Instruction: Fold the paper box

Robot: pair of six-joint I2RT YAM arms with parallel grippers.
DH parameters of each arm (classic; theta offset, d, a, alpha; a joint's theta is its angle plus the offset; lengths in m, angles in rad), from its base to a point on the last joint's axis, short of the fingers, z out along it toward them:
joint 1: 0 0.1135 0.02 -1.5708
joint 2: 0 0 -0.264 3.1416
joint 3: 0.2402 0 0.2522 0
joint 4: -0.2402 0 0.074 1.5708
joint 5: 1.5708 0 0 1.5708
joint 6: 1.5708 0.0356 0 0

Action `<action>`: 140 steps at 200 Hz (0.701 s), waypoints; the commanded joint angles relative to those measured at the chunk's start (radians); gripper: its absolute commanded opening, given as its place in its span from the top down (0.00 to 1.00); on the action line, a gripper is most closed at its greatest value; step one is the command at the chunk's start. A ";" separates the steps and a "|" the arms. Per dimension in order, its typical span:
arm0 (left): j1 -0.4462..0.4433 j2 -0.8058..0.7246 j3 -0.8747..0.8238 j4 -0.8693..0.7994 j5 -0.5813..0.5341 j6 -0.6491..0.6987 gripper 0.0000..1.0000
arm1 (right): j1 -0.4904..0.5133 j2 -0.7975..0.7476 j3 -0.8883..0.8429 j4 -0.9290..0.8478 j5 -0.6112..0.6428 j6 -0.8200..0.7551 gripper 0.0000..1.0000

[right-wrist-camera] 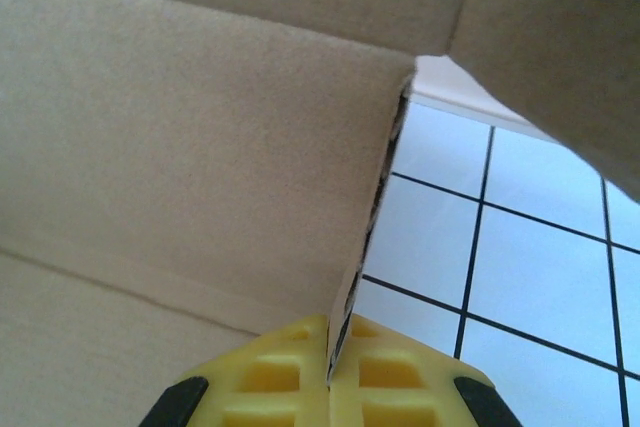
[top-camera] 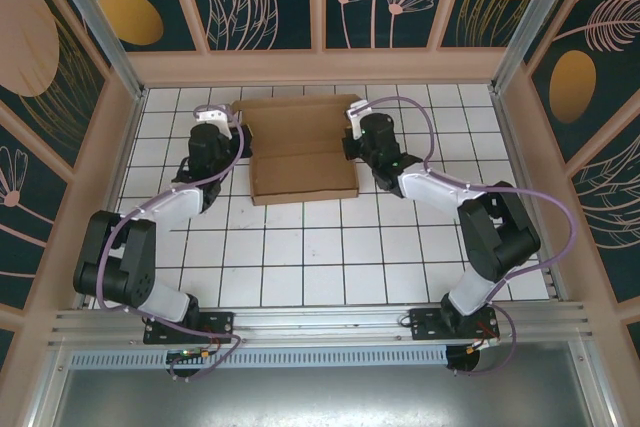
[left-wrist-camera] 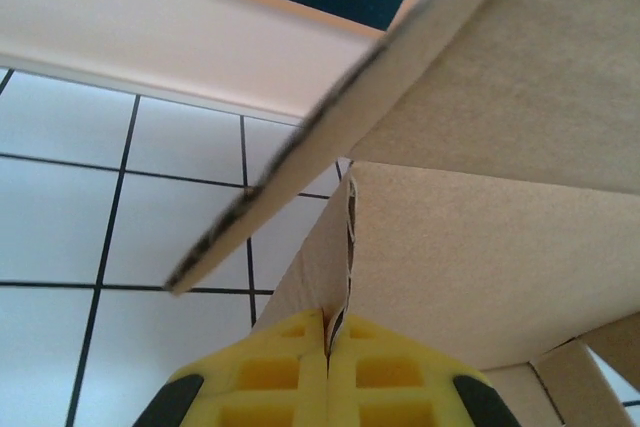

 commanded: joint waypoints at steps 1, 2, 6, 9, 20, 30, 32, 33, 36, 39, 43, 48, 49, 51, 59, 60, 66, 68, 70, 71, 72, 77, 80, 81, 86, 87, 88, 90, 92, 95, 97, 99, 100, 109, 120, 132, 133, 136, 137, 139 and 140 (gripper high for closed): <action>-0.057 -0.029 -0.069 0.110 0.006 -0.110 1.00 | 0.059 -0.040 -0.029 0.177 0.069 0.113 1.00; -0.060 -0.030 -0.072 0.113 0.005 -0.110 1.00 | 0.059 -0.041 -0.031 0.180 0.070 0.116 1.00; -0.063 -0.032 -0.078 0.121 0.001 -0.106 1.00 | 0.059 -0.043 -0.036 0.191 0.069 0.125 1.00; -0.067 -0.031 -0.081 0.123 -0.001 -0.104 1.00 | 0.060 -0.045 -0.040 0.198 0.063 0.128 1.00; -0.078 -0.029 -0.086 0.119 -0.005 -0.098 1.00 | 0.064 -0.050 -0.059 0.226 0.049 0.124 1.00; -0.085 -0.029 -0.099 0.129 -0.012 -0.097 1.00 | 0.068 -0.056 -0.088 0.259 0.056 0.126 1.00; -0.088 -0.030 -0.103 0.131 -0.014 -0.097 1.00 | 0.068 -0.057 -0.095 0.265 0.057 0.128 1.00; -0.088 -0.030 -0.105 0.132 -0.015 -0.098 1.00 | 0.068 -0.058 -0.097 0.267 0.057 0.128 1.00; -0.091 -0.031 -0.111 0.136 -0.020 -0.100 1.00 | 0.068 -0.058 -0.107 0.276 0.056 0.129 1.00; -0.094 -0.032 -0.117 0.141 -0.025 -0.101 1.00 | 0.068 -0.060 -0.115 0.283 0.057 0.130 1.00; -0.097 -0.035 -0.126 0.146 -0.032 -0.103 1.00 | 0.067 -0.060 -0.128 0.296 0.056 0.130 1.00; -0.103 -0.038 -0.137 0.156 -0.042 -0.103 1.00 | 0.068 -0.062 -0.145 0.311 0.055 0.130 1.00; -0.104 -0.039 -0.139 0.158 -0.045 -0.104 1.00 | 0.068 -0.063 -0.148 0.313 0.056 0.131 1.00; -0.106 -0.040 -0.145 0.161 -0.049 -0.103 1.00 | 0.067 -0.062 -0.155 0.320 0.054 0.132 1.00; -0.113 -0.045 -0.163 0.175 -0.063 -0.101 1.00 | 0.069 -0.064 -0.181 0.343 0.046 0.131 1.00; -0.114 -0.045 -0.166 0.176 -0.064 -0.101 1.00 | 0.069 -0.064 -0.186 0.345 0.044 0.130 1.00; -0.118 -0.047 -0.179 0.184 -0.074 -0.101 1.00 | 0.069 -0.066 -0.206 0.364 0.038 0.128 1.00; -0.119 -0.048 -0.184 0.185 -0.078 -0.102 1.00 | 0.069 -0.067 -0.213 0.369 0.037 0.128 1.00; -0.120 -0.049 -0.188 0.186 -0.082 -0.102 1.00 | 0.071 -0.068 -0.221 0.375 0.036 0.126 1.00; -0.121 -0.049 -0.190 0.187 -0.084 -0.103 1.00 | 0.071 -0.069 -0.224 0.377 0.036 0.126 1.00; -0.122 -0.049 -0.193 0.187 -0.086 -0.104 1.00 | 0.071 -0.069 -0.228 0.380 0.036 0.126 1.00; -0.125 -0.050 -0.205 0.193 -0.095 -0.108 1.00 | 0.072 -0.072 -0.243 0.393 0.038 0.125 1.00; -0.127 -0.053 -0.213 0.198 -0.097 -0.110 1.00 | 0.072 -0.072 -0.253 0.399 0.038 0.124 1.00; -0.127 -0.053 -0.216 0.200 -0.098 -0.110 1.00 | 0.072 -0.073 -0.256 0.402 0.037 0.124 1.00; -0.131 -0.055 -0.231 0.215 -0.098 -0.114 1.00 | 0.074 -0.075 -0.269 0.410 0.036 0.124 1.00; -0.133 -0.055 -0.235 0.218 -0.099 -0.115 1.00 | 0.073 -0.076 -0.271 0.412 0.036 0.124 1.00; -0.134 -0.056 -0.238 0.221 -0.101 -0.115 1.00 | 0.073 -0.077 -0.274 0.414 0.035 0.124 1.00; -0.136 -0.057 -0.245 0.226 -0.101 -0.117 1.00 | 0.075 -0.077 -0.280 0.416 0.036 0.123 1.00; -0.139 -0.057 -0.250 0.231 -0.104 -0.118 1.00 | 0.075 -0.078 -0.286 0.419 0.035 0.124 1.00; -0.143 -0.059 -0.259 0.236 -0.107 -0.119 1.00 | 0.076 -0.080 -0.293 0.425 0.036 0.124 1.00; -0.146 -0.059 -0.263 0.239 -0.109 -0.121 1.00 | 0.077 -0.082 -0.298 0.427 0.037 0.124 1.00; -0.149 -0.059 -0.268 0.241 -0.112 -0.122 1.00 | 0.077 -0.083 -0.303 0.430 0.037 0.124 1.00; -0.150 -0.059 -0.270 0.242 -0.114 -0.122 1.00 | 0.078 -0.083 -0.306 0.431 0.037 0.124 1.00; -0.164 -0.061 -0.286 0.245 -0.125 -0.121 1.00 | 0.081 -0.089 -0.325 0.442 0.038 0.128 1.00; -0.178 -0.060 -0.304 0.247 -0.141 -0.123 1.00 | 0.087 -0.094 -0.350 0.459 0.042 0.133 1.00; -0.190 -0.061 -0.324 0.249 -0.161 -0.131 1.00 | 0.098 -0.101 -0.375 0.475 0.047 0.137 1.00; -0.192 -0.061 -0.327 0.250 -0.162 -0.133 1.00 | 0.099 -0.100 -0.377 0.477 0.048 0.137 1.00; -0.193 -0.061 -0.332 0.252 -0.166 -0.138 1.00 | 0.102 -0.101 -0.384 0.480 0.050 0.136 1.00; -0.193 -0.061 -0.334 0.253 -0.166 -0.140 1.00 | 0.104 -0.101 -0.386 0.481 0.052 0.136 1.00; -0.194 -0.060 -0.338 0.257 -0.168 -0.144 1.00 | 0.106 -0.101 -0.390 0.483 0.055 0.136 1.00; -0.194 -0.061 -0.340 0.258 -0.169 -0.146 1.00 | 0.106 -0.102 -0.391 0.484 0.057 0.136 1.00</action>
